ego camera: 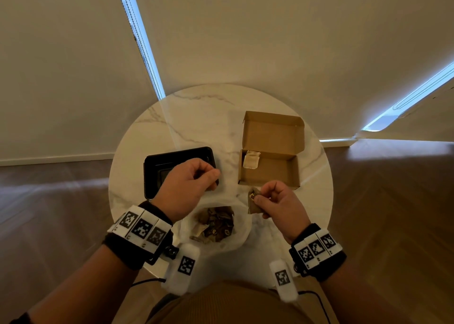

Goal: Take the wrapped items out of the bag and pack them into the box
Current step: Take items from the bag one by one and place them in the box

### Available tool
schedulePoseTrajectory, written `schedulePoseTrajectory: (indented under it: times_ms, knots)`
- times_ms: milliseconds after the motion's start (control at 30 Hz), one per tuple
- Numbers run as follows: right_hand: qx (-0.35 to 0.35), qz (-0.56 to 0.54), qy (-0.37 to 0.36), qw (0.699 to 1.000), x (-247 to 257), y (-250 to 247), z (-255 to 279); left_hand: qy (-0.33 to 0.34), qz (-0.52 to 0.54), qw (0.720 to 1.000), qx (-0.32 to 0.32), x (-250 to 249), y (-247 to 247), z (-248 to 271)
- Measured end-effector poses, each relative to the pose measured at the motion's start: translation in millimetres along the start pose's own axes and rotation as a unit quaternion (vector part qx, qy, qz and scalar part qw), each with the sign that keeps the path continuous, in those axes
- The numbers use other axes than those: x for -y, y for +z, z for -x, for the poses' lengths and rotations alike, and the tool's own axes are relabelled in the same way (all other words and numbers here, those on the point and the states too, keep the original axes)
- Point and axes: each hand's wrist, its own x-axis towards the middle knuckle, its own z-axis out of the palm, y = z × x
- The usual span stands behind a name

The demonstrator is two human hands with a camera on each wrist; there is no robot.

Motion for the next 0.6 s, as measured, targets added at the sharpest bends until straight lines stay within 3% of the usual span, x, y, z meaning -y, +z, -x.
schedulePoseTrajectory:
  times_ms: [67,167,267,367,467,533,600]
  knots:
    - [-0.004,0.036,-0.030,0.999,-5,-2,2,-0.063,0.085,0.994,0.016,2,0,0]
    - [0.027,0.079,-0.081,0.993,-4,2,7,-0.158,0.240,0.957,0.033,2,3,1]
    - [0.059,0.113,-0.113,0.985,4,8,9,-0.172,0.303,0.937,0.033,-1,10,3]
    - [0.070,0.199,-0.151,0.966,10,16,8,-0.160,0.309,0.936,0.041,-4,19,3]
    - [0.070,0.284,-0.180,0.939,10,20,4,-0.123,0.230,0.965,0.039,1,24,-1]
    - [0.060,0.309,-0.173,0.933,8,20,1,-0.073,0.067,0.995,0.020,15,26,-6]
    - [0.053,0.311,-0.158,0.936,5,17,2,-0.046,-0.130,0.990,0.034,35,28,-8]
